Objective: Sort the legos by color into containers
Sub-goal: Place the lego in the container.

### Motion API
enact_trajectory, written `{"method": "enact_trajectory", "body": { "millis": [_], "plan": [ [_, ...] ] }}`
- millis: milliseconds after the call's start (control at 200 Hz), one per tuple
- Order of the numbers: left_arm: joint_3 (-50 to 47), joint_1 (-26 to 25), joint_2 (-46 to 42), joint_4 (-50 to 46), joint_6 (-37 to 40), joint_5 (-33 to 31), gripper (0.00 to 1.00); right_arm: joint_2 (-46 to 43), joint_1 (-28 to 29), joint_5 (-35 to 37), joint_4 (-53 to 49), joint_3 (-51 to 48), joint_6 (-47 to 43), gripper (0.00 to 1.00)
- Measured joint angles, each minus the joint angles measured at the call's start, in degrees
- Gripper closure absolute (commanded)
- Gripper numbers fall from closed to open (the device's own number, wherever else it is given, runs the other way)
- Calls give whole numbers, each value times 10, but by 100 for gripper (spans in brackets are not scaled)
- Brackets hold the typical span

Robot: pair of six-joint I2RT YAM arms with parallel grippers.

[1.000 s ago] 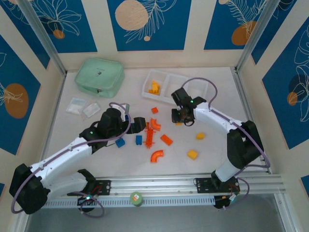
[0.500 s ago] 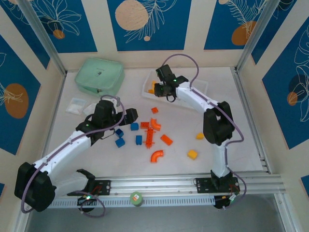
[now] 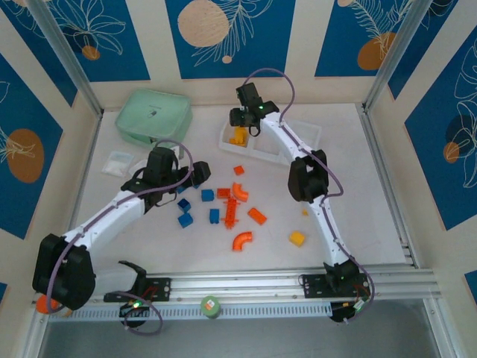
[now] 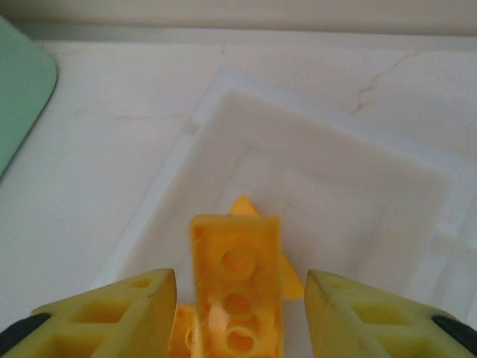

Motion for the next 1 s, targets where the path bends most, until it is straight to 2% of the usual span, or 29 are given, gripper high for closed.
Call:
{"method": "enact_trajectory", "body": {
  "millis": [190, 320, 485, 755, 1000],
  "plan": [
    [11, 0, 11, 0, 10, 9, 1, 1, -1, -5, -21, 8, -10, 36],
    [15, 0, 12, 2, 12, 19, 1, -52, 6, -13, -19, -61, -13, 34],
    [15, 0, 9, -2, 13, 37, 1, -173, 17, -20, -2, -185, -12, 32],
    [3, -5, -39, -8, 9, 57, 1, -399, 24, -15, 51, -459, 8, 27],
    [-35, -65, -64, 6, -16, 54, 1, -551, -3, -8, 53, -687, 55, 23]
  ]
}}
